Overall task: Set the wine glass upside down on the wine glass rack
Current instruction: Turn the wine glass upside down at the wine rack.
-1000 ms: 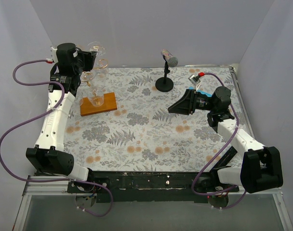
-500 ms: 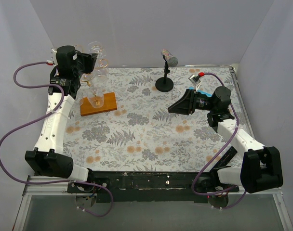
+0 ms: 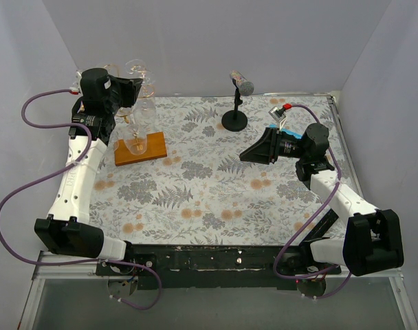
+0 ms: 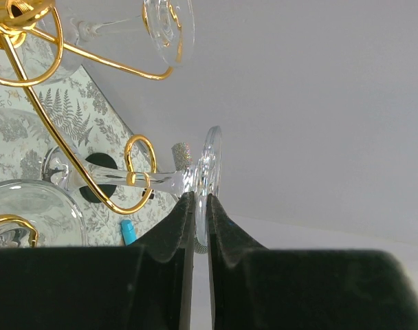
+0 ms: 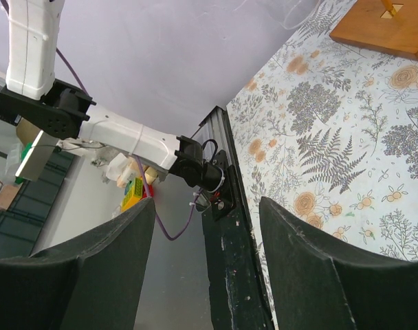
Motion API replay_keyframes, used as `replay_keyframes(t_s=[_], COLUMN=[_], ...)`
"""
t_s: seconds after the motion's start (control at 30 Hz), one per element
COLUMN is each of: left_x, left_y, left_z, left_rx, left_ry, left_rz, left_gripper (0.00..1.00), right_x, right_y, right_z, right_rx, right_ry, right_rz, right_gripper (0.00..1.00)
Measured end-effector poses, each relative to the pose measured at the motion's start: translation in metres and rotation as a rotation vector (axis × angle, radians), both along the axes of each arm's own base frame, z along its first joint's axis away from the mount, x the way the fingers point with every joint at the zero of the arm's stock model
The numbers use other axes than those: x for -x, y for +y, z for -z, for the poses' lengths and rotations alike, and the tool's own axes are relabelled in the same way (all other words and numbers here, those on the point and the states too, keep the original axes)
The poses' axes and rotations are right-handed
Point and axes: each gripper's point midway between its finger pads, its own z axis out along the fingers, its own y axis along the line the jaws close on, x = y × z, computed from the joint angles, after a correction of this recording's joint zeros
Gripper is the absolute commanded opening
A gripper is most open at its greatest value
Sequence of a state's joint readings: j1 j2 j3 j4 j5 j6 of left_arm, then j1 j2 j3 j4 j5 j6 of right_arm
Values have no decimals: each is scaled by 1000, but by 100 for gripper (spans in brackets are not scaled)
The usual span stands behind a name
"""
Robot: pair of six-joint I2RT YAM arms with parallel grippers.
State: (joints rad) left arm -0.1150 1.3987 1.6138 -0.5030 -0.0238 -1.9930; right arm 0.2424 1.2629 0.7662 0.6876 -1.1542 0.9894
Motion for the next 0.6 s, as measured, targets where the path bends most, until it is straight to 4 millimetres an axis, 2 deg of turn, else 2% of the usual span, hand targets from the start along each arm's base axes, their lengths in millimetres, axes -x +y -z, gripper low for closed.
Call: replay_keyframes(t_s=[0.6], left_x=[0], left_y=[-5], left_z=[0], left_rx=[-8], left_ry=[-4], left_rz=[8], left_gripper=[0], right_x=[0], right_y=[0], right_z=[1], right_rx=[2], right_ry=[2], right_rz=[1], right_gripper=[70])
